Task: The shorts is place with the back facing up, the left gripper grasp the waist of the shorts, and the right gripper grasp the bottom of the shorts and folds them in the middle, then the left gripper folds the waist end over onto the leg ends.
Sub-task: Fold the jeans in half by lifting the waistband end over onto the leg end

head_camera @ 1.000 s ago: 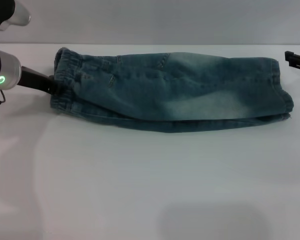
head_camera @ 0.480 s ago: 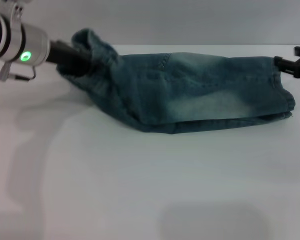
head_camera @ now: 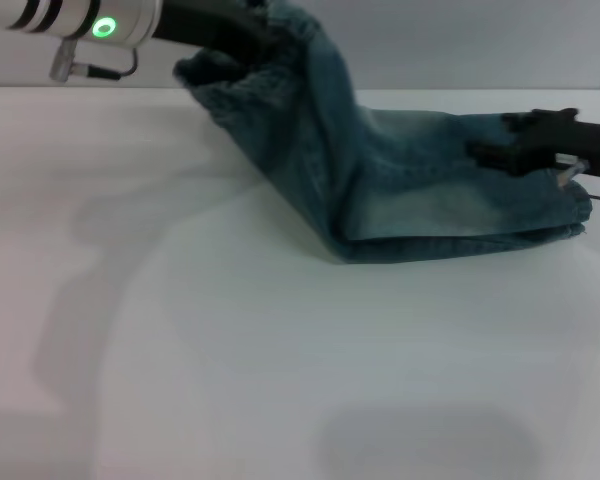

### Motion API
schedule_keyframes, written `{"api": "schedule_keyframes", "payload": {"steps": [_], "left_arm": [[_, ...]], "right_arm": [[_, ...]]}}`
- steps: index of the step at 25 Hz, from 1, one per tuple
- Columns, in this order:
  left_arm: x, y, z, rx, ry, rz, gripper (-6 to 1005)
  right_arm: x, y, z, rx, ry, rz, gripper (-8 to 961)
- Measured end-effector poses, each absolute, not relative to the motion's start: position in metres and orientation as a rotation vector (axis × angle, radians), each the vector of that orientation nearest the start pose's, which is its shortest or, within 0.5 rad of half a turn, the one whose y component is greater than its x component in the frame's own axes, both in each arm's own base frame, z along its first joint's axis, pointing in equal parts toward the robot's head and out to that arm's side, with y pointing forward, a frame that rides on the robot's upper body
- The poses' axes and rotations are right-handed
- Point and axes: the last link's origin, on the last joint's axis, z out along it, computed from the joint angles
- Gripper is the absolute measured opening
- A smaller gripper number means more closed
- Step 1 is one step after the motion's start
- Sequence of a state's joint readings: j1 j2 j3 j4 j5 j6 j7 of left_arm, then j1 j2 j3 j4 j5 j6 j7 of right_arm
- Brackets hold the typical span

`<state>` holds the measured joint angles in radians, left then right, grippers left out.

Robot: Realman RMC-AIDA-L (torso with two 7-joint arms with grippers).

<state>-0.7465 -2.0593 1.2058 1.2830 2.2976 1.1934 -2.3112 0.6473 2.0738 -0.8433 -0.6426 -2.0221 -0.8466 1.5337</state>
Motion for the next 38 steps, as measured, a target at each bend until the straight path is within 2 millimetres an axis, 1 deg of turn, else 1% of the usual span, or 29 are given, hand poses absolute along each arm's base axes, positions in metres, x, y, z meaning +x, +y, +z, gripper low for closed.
{"api": "schedule_keyframes", "payload": {"steps": [3, 4, 7, 13, 16, 17, 19, 20, 23, 29, 38], "left_arm": [[-0.086, 0.424, 0.035, -2.548, -0.482, -0.217, 97], [-0.08, 0.422, 0.036, -2.557, -0.456, -0.23, 97], [-0.072, 0.419, 0.037, -2.566, -0.427, -0.252, 97], [-0.063, 0.415, 0.035, -2.585, -0.391, -0.272, 97], [-0.063, 0.415, 0.035, -2.585, -0.391, -0.272, 97], [-0.057, 0.412, 0.032, -2.602, -0.363, -0.272, 97], [-0.055, 0.412, 0.032, -2.603, -0.357, -0.273, 98], [-0.055, 0.413, 0.033, -2.603, -0.355, -0.274, 98], [-0.054, 0.413, 0.033, -2.602, -0.352, -0.274, 98], [-0.056, 0.414, 0.032, -2.601, -0.347, -0.269, 98], [-0.057, 0.414, 0.027, -2.607, -0.345, -0.254, 95]], "right_arm": [[0.265, 0.426, -0.004, -2.323, 0.658, 0.249, 602], [0.262, 0.427, -0.006, -2.331, 0.648, 0.242, 603], [0.255, 0.43, -0.015, -2.362, 0.614, 0.214, 603], [0.232, 0.433, -0.03, -2.434, 0.543, 0.208, 603], [0.221, 0.433, -0.037, -2.463, 0.52, 0.23, 603], [0.218, 0.433, -0.039, -2.475, 0.509, 0.231, 602], [0.209, 0.43, -0.048, -2.521, 0.476, 0.231, 602], [0.209, 0.43, -0.048, -2.521, 0.476, 0.231, 602], [0.2, 0.424, -0.059, -2.57, 0.448, 0.234, 602], [0.186, 0.417, -0.074, -2.642, 0.426, 0.217, 603], [0.164, 0.407, -0.087, -2.726, 0.372, 0.203, 602]]}}
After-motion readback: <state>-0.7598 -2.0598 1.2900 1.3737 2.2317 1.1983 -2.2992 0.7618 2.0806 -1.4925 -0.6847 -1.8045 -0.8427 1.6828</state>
